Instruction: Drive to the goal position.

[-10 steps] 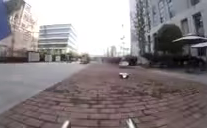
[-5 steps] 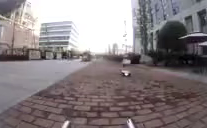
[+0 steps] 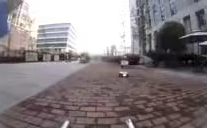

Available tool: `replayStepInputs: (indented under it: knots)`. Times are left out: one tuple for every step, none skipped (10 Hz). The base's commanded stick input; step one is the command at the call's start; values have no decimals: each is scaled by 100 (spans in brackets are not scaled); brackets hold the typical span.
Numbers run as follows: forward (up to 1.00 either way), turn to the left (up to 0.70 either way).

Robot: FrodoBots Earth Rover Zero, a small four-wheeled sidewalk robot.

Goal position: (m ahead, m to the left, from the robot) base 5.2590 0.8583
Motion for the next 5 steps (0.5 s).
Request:
replayStepInputs:
  knots:
    - [70, -1]
    - [70, 0]
    - [70, 0]
    - [70, 0]
    - [70, 0]
